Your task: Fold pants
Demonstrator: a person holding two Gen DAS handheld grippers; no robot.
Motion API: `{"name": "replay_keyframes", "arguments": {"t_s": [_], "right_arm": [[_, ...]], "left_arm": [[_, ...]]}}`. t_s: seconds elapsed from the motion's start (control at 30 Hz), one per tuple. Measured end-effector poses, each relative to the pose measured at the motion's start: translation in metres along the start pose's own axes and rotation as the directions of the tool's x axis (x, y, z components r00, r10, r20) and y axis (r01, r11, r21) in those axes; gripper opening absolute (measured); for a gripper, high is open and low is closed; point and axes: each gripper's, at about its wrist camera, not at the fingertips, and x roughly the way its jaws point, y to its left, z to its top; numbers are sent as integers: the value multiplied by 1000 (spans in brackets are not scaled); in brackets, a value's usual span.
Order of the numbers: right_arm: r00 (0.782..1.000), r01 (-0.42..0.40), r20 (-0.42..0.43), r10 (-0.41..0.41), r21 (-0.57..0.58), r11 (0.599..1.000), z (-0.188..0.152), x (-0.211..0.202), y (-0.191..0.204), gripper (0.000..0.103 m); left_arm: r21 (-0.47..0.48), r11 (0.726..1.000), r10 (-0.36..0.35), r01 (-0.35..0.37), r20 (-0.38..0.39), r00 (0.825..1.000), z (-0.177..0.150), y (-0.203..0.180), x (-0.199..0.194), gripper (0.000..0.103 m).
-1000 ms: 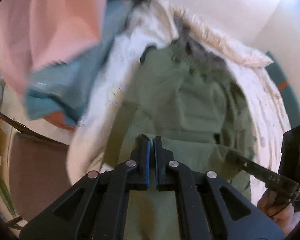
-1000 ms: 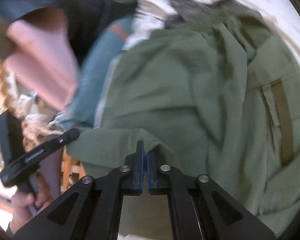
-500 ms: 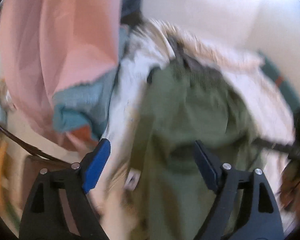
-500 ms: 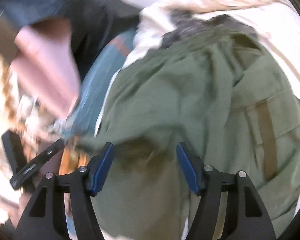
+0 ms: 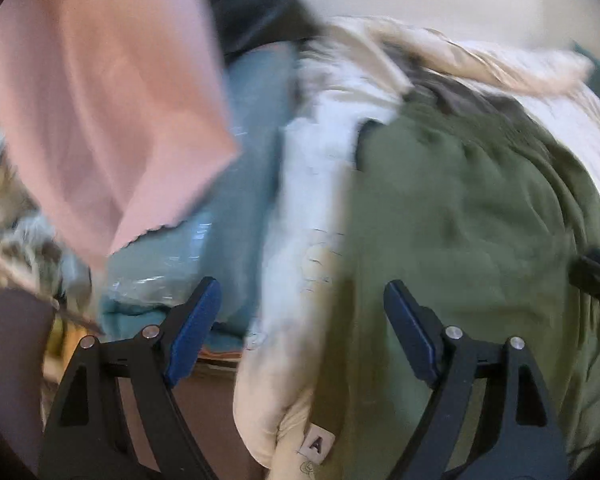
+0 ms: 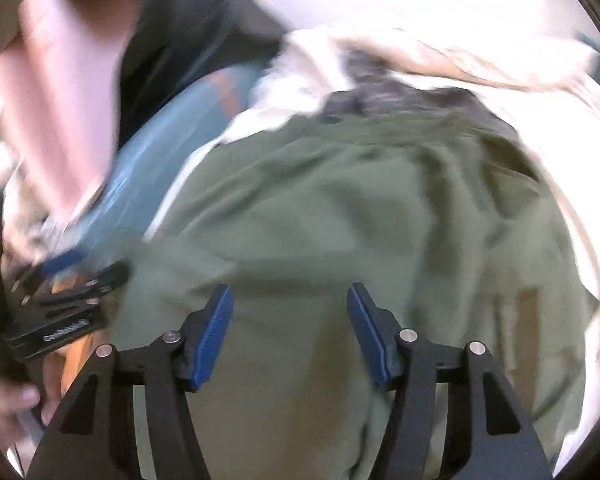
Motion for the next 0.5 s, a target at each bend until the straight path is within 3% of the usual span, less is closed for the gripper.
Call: {"name": "replay_keyframes", "arguments": {"t_s": [0.07,0.23,0.37,0.4,0.5], "right_arm": [[997,-64,-37,67,75,995,-6,-4,-11,62],[977,-179,-107,183,46,983,-59,-36,-12,62],[950,-250,-153,273,153,956,-127,-61,-27,62],[944,-258,-162,287,178,950,-144,-65,-29,62],[933,-260,-185,308,245,934,-195,-70,-35,62]], "left_arm": [[-60,995,-76,74,-26,997,-8,14,-1,81],[-109,968,-235,227,-76,969,-84,40,-33,81],[-269,919,-334,287,-149,931,-173,59,-54,81],[-291,906,-367,307,-176,914,-200,59,-56,81],[-259,907,-392,331,-238,889,-241,50,-57,81]]}}
